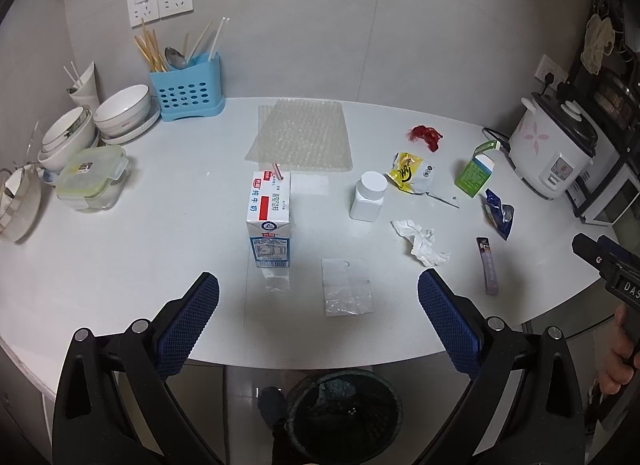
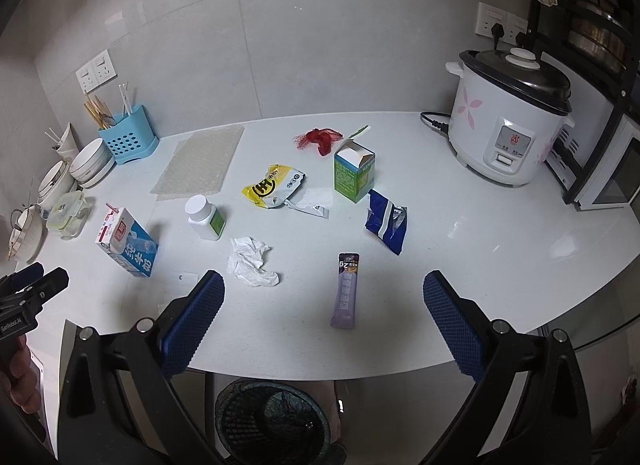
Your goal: Collect trash
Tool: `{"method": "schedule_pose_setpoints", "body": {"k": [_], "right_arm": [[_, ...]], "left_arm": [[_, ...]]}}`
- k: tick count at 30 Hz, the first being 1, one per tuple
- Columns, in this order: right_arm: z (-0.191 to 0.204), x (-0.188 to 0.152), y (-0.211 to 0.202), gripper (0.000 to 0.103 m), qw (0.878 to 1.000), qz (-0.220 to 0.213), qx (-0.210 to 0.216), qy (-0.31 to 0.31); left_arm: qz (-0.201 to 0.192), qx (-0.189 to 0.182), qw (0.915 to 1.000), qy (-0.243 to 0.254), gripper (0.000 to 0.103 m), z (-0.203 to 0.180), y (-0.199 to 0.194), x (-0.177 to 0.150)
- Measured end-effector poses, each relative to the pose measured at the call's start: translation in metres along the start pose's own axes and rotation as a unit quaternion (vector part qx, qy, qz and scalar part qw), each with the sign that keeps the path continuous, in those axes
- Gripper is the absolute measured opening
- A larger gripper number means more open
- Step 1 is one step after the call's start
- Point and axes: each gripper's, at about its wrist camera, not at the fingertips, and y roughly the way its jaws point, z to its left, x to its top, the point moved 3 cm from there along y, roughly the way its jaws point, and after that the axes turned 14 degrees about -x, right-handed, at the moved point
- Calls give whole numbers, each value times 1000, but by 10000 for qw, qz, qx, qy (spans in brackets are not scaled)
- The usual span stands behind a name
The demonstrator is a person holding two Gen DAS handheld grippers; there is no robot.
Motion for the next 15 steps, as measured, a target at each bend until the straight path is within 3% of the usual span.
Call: {"method": "schedule_pose_setpoints", "body": {"k": [7, 15], "right_arm": [[2, 2, 14, 96, 9999, 98, -61, -8], [12, -3, 68, 93, 9978, 628, -225, -21]], "left_arm": [[51, 2, 10000, -66, 97, 9, 12, 4], [227, 164, 9993, -263, 97, 45, 55, 13]]}}
